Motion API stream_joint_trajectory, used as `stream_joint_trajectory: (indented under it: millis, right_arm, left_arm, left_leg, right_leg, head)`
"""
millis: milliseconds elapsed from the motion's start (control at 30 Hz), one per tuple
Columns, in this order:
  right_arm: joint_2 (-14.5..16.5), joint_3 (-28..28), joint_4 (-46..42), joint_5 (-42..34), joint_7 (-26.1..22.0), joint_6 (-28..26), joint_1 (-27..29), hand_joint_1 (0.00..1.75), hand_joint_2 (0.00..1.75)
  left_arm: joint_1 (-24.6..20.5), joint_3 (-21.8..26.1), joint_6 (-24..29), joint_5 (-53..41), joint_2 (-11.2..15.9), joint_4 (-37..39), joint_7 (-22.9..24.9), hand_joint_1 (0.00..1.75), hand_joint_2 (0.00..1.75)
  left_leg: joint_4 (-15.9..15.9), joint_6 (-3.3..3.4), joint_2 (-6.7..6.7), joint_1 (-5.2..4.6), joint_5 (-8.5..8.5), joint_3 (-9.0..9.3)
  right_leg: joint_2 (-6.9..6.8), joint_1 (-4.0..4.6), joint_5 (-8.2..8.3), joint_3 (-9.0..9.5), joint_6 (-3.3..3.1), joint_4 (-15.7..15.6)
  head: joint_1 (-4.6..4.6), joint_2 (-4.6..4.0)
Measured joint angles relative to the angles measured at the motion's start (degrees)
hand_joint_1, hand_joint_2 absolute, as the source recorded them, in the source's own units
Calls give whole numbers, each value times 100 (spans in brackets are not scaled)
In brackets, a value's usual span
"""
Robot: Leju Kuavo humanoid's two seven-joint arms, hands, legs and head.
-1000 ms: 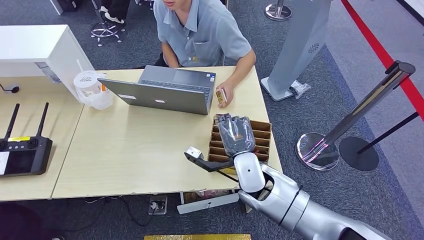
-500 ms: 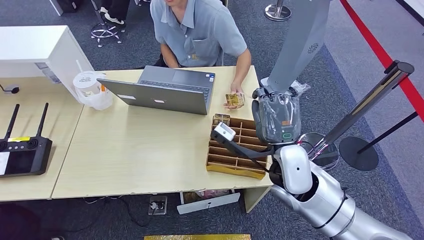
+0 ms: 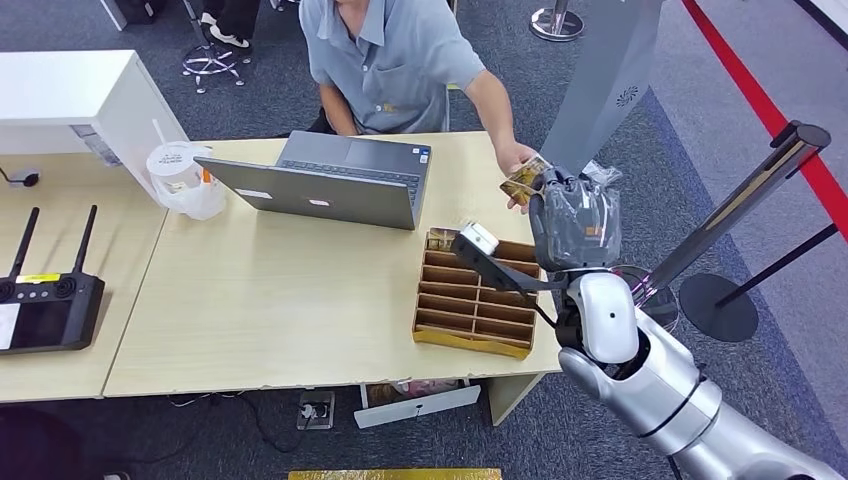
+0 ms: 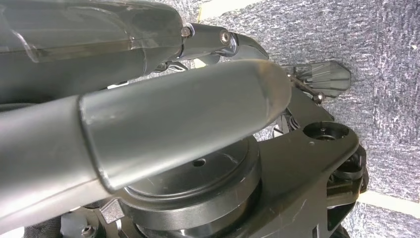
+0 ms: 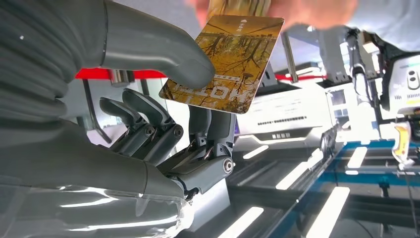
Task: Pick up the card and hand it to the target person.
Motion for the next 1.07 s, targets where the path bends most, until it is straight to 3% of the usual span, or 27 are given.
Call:
stream_joint_trajectory:
  millis: [333,367,400,467,533,733,1067]
  right_arm:
    - [-9,149,116,-33,245,268,-112,174,175]
    - [-5,143,117,-59,288,291,-97,150,175]
    - [-5,141,116,-78,326,316,-87,115,175]
    - [-7,118,73,-132,414,350,-53,30,175]
    - [-6,55,-72,-225,458,310,33,2,175]
    - [41,5,-807,-639,417,227,454,0,175]
    - [192,272,-1677,-1208,-154,-191,889,0,175]
  left_arm:
    - [0,14,-1,20,-10,16,55,0,0]
    - [0,16,-2,23,-12,18,62,0,0]
    - [1,22,2,27,-15,20,64,0,0]
    - [3,42,7,44,-17,23,57,0,0]
    - [6,80,23,74,-19,26,32,0,0]
    - [19,215,95,206,-24,42,19,0,0]
    - [29,327,181,325,-62,64,25,0,0]
  left_leg:
    - [-2,1,-12,-1,0,-2]
    - [-3,2,-14,-1,1,-2]
    - [-4,2,-14,-2,1,-1]
    - [-7,2,-9,-2,2,2]
    - [-9,2,-9,-3,3,4]
    - [-6,-1,-19,1,-2,1]
    - [-8,0,-16,-1,-3,1]
  right_leg:
    - [-11,-1,-4,0,0,2]
    - [-13,-1,-3,1,-1,1]
    - [-13,-1,-3,2,-1,0]
    - [-10,-2,-2,4,-3,-3]
    - [-11,-3,-1,5,-4,-4]
    - [-20,1,-9,4,-6,-2]
    - [-16,-1,-12,0,-8,3]
  head:
    - [0,0]
    - [0,0]
    - [0,0]
    - [0,0]
    - [0,0]
    - [0,0]
    - [0,0]
